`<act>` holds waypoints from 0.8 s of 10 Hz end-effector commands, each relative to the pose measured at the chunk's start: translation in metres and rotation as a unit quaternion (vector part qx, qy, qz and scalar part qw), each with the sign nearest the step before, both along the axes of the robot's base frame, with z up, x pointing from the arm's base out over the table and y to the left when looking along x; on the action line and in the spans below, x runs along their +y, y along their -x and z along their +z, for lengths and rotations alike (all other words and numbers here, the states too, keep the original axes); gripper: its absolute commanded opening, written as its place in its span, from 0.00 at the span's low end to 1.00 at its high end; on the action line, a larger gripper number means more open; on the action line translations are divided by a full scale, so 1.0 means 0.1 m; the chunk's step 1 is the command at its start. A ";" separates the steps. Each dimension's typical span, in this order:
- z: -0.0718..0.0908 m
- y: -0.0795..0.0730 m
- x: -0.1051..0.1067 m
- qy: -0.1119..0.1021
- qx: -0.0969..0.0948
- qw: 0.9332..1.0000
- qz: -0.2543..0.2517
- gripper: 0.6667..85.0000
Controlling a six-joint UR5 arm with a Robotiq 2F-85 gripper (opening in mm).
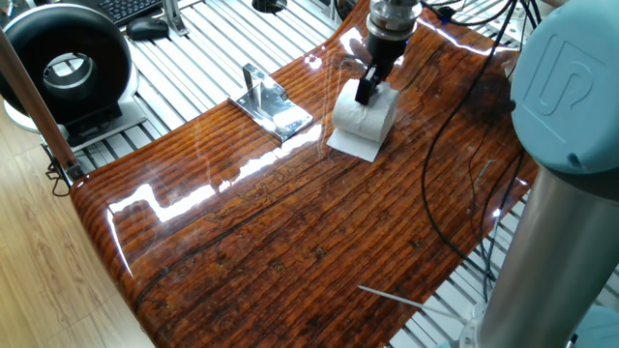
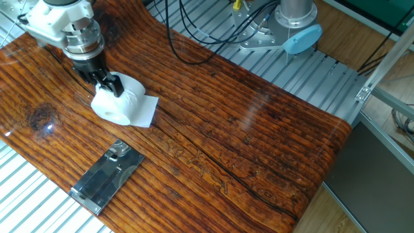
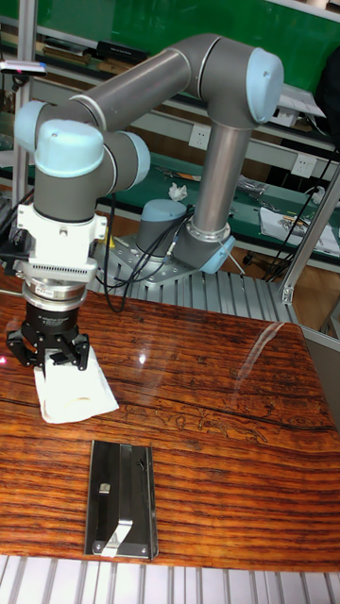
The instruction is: Put the toilet paper on its holder
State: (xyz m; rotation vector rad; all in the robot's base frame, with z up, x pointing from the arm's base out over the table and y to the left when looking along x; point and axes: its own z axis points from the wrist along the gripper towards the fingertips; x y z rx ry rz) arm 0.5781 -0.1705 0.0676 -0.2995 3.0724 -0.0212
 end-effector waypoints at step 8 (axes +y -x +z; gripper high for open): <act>0.44 0.04 0.14 0.047 0.003 0.996 -0.070 0.00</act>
